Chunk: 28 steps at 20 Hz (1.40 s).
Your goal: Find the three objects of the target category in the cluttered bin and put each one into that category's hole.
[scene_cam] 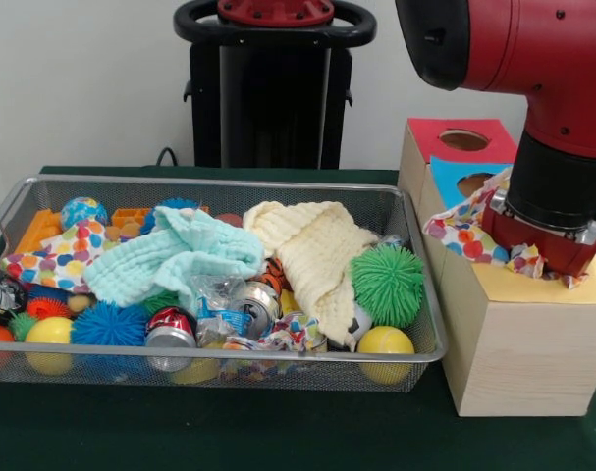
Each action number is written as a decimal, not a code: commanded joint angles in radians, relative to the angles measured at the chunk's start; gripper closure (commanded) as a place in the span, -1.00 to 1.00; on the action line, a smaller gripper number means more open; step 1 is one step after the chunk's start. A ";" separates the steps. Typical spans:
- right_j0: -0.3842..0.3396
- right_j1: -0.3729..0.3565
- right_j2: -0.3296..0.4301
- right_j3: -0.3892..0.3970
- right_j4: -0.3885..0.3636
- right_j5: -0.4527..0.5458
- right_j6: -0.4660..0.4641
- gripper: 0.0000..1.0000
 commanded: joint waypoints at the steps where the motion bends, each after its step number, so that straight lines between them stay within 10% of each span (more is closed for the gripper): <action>1: 0.005 0.075 0.043 0.011 -0.084 0.147 0.003 -1.00; 15: -0.004 0.108 0.050 -0.024 -0.083 0.157 -0.016 -1.00; 16: -0.004 0.108 0.051 -0.024 -0.083 0.159 -0.017 1.00; 28: -0.007 0.106 0.060 -0.029 -0.079 0.167 -0.011 1.00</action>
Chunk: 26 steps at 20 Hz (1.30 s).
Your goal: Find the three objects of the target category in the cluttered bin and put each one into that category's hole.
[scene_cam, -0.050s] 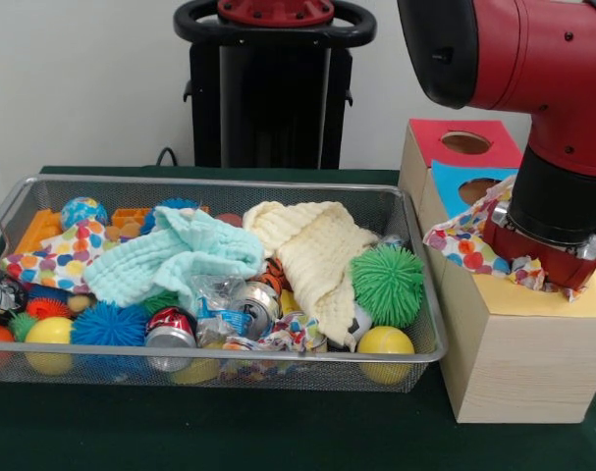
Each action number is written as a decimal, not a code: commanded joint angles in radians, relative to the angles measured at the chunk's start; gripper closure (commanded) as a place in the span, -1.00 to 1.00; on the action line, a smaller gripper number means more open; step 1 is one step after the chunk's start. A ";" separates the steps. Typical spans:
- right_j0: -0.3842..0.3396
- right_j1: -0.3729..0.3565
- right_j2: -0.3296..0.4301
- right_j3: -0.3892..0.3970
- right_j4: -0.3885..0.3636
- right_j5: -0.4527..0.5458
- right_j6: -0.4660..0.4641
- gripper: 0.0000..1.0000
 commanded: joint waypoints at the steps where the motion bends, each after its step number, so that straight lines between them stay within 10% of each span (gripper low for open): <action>1: -0.009 0.068 0.065 0.028 -0.073 0.118 -0.011 1.00; 12: 0.014 -0.131 0.044 0.119 -0.061 0.182 -0.021 1.00; 26: 0.013 -0.194 0.046 0.119 -0.053 0.232 -0.025 1.00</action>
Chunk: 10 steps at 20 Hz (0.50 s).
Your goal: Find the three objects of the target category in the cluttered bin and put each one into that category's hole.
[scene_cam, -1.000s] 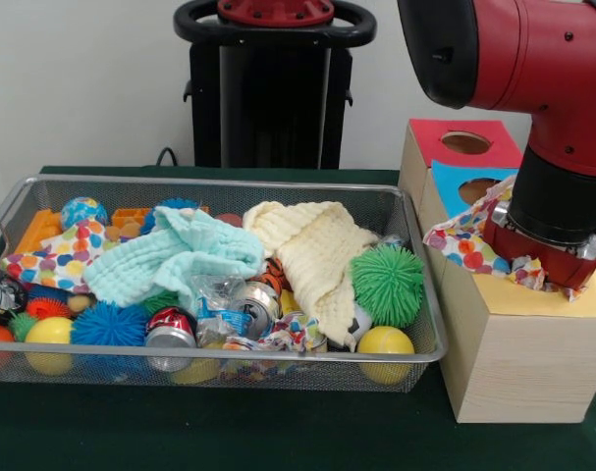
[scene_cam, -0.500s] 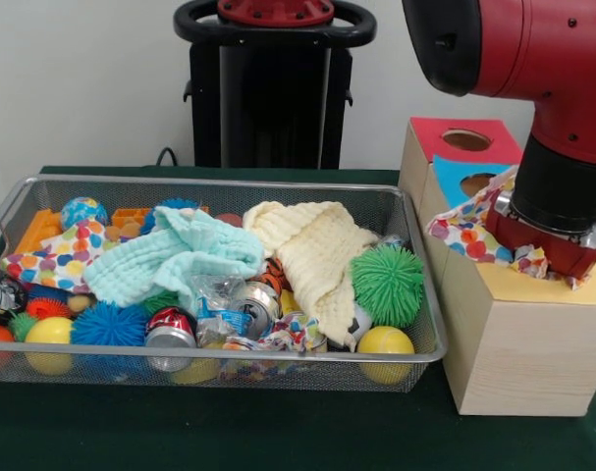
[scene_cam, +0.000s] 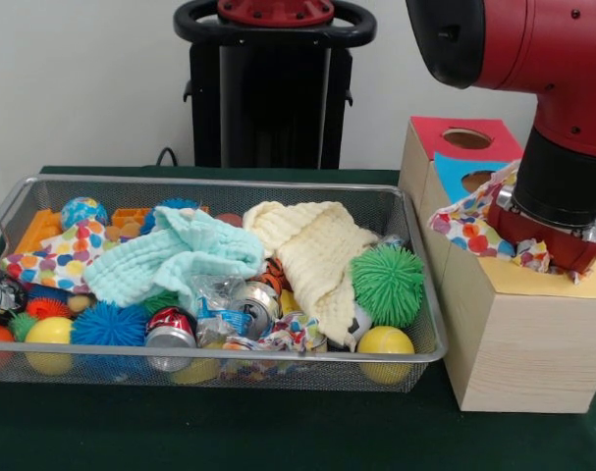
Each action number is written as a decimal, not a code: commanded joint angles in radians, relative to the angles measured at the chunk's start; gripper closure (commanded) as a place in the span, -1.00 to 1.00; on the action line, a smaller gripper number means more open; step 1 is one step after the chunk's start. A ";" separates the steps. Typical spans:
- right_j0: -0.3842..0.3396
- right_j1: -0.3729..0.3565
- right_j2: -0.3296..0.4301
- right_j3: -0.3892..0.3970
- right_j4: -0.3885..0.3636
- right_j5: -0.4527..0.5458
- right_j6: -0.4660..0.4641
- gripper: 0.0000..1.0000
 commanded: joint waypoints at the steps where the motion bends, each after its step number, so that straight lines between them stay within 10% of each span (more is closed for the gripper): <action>1: 0.009 -0.168 0.047 0.096 -0.048 0.227 -0.027 1.00; 10: -0.006 -0.250 0.064 0.177 -0.041 0.227 -0.069 1.00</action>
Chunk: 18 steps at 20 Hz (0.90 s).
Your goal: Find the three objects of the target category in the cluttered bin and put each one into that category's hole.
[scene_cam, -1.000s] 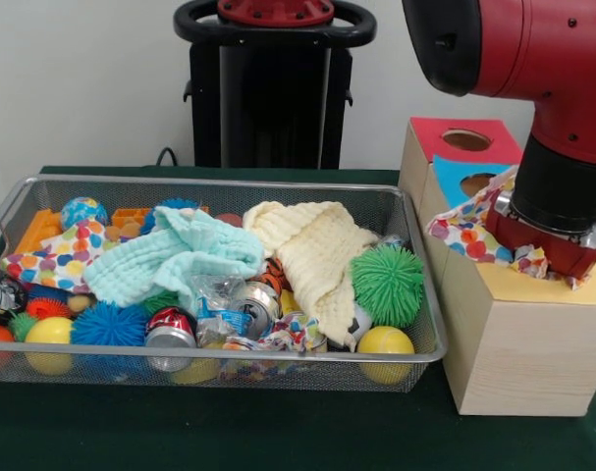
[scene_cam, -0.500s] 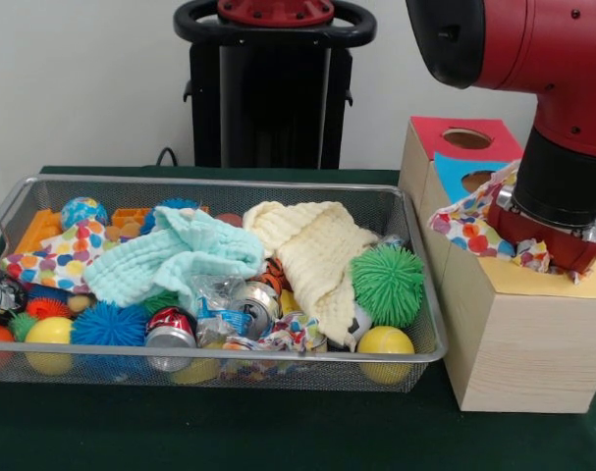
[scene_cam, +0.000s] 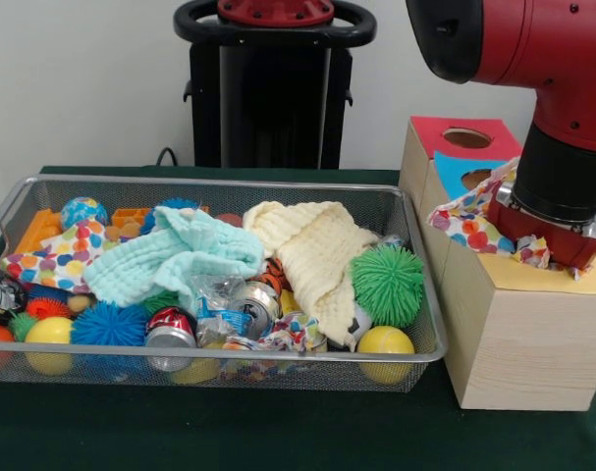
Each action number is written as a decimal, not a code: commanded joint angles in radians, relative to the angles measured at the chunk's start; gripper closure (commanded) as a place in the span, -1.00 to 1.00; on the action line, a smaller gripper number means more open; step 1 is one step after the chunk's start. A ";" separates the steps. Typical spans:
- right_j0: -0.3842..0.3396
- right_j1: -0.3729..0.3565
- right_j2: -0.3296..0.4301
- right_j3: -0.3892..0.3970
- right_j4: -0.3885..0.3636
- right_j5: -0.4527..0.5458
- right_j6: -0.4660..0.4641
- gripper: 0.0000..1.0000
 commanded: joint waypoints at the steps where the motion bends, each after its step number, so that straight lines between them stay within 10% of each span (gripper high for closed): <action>1: -0.006 -0.255 0.062 0.180 -0.040 0.220 -0.074 1.00; 11: -0.079 -0.367 0.181 0.365 -0.018 -0.214 -0.023 1.00; 18: -0.065 -0.342 0.171 0.338 -0.039 -0.226 0.026 1.00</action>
